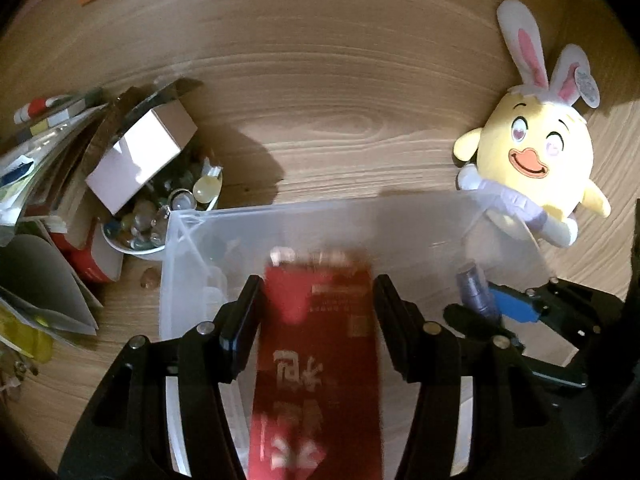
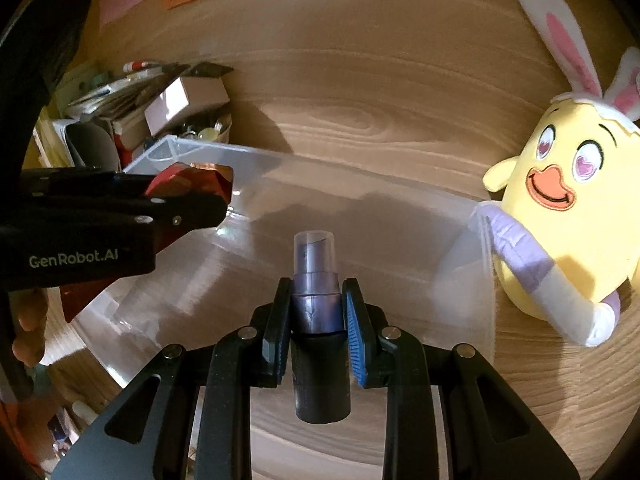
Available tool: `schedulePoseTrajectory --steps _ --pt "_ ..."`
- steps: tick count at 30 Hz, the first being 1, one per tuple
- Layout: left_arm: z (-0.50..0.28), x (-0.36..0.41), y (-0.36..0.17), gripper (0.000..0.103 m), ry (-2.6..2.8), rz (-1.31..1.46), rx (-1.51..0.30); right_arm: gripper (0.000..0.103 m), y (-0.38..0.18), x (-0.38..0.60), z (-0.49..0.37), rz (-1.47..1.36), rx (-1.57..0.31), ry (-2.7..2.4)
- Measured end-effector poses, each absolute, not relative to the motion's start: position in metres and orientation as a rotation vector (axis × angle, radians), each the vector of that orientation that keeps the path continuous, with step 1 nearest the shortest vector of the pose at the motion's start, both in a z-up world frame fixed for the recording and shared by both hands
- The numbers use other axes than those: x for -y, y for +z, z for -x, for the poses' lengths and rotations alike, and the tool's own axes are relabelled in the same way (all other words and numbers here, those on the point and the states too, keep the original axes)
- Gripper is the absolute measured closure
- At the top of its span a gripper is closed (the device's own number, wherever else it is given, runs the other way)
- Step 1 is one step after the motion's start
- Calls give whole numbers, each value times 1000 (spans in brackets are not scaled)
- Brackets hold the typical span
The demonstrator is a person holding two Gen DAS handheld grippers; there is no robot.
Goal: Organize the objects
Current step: 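Open left tool dropping red packet in bin while right tool releases bottle there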
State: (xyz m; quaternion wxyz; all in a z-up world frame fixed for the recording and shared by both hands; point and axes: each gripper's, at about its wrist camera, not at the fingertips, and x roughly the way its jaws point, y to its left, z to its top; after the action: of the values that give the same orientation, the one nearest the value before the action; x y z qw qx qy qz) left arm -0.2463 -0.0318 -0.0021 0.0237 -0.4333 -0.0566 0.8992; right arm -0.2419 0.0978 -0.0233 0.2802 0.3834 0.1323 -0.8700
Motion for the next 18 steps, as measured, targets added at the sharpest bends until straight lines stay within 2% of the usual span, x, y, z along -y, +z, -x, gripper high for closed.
schedulePoseTrajectory --steps 10,11,13,15,18 --pt "236 28 10 46 2803 1309 150 79 -19 -98 243 -1037 -338 -2338" --pt "233 28 12 43 2807 1303 147 77 -18 -98 243 -1035 -336 -2340" --pt "226 27 18 38 2821 1283 141 63 -12 -102 241 -1017 -318 -2352" --pt "217 28 25 36 2833 1257 140 53 -6 -104 238 -993 -303 -2368" --pt "204 29 37 31 2849 1217 148 46 6 -109 232 -948 -292 -2394"
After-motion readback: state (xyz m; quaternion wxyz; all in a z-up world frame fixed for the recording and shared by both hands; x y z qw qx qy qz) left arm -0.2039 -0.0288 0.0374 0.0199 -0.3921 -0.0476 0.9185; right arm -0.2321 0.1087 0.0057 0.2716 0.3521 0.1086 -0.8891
